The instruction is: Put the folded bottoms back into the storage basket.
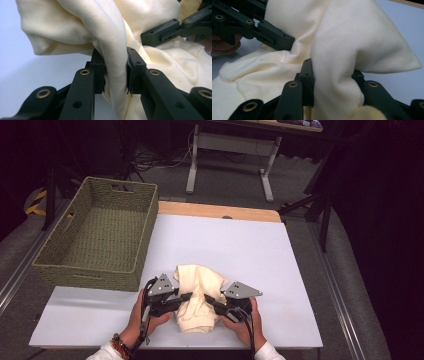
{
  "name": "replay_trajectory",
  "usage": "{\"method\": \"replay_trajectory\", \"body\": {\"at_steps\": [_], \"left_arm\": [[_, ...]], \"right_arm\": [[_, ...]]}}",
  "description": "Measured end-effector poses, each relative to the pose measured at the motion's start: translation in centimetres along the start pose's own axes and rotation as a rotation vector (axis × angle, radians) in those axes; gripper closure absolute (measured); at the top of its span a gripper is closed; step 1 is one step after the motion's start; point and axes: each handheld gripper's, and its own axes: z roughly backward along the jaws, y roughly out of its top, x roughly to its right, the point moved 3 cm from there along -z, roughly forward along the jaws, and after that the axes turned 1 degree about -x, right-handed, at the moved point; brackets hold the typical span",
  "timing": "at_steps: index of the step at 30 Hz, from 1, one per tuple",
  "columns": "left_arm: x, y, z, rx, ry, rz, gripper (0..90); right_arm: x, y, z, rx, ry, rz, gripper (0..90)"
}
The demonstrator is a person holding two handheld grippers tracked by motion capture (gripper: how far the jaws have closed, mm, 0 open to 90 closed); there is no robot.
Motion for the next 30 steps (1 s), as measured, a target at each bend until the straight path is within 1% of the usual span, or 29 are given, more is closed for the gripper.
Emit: {"method": "replay_trajectory", "body": {"at_steps": [1, 2, 7, 12, 16, 23, 24, 28, 30], "left_arm": [[0.0, 0.1, 0.0, 0.004, 0.001, 0.0, 71.9], [0.0, 0.1, 0.1, 0.002, 0.004, -0.008, 71.9], [0.1, 0.3, 0.4, 0.008, 0.003, -0.013, 71.9], [0.2, 0.5, 0.9, 0.021, 0.014, -0.024, 71.9], [0.0, 0.6, 1.2, 0.024, 0.021, -0.027, 71.9], [-0.3, 0.7, 1.9, 0.029, 0.023, -0.018, 72.0], [-0.3, 0.9, 2.1, 0.036, 0.028, -0.019, 72.0], [-0.4, 1.1, 2.4, 0.034, 0.027, -0.028, 72.0], [-0.4, 1.4, 2.9, 0.035, 0.028, -0.035, 72.0]], "right_arm": [[0.0, 0.1, 0.0, 0.003, -0.001, 0.001, 65.6], [-0.1, 0.1, 0.1, 0.006, -0.003, 0.002, 65.6], [-0.2, 0.3, 0.2, 0.016, -0.006, 0.006, 65.5], [-0.3, 0.6, 0.2, 0.03, -0.001, -0.01, 65.4], [-0.5, 1.0, 0.1, 0.035, 0.001, -0.016, 65.4], [-0.8, 1.7, -0.2, 0.045, 0.001, -0.016, 65.4], [-0.8, 1.8, -0.2, 0.05, 0.002, -0.016, 65.4], [-1.0, 2.2, -0.2, 0.052, 0.001, -0.016, 65.4], [-1.2, 2.6, -0.3, 0.053, 0.002, -0.013, 65.4]]}}
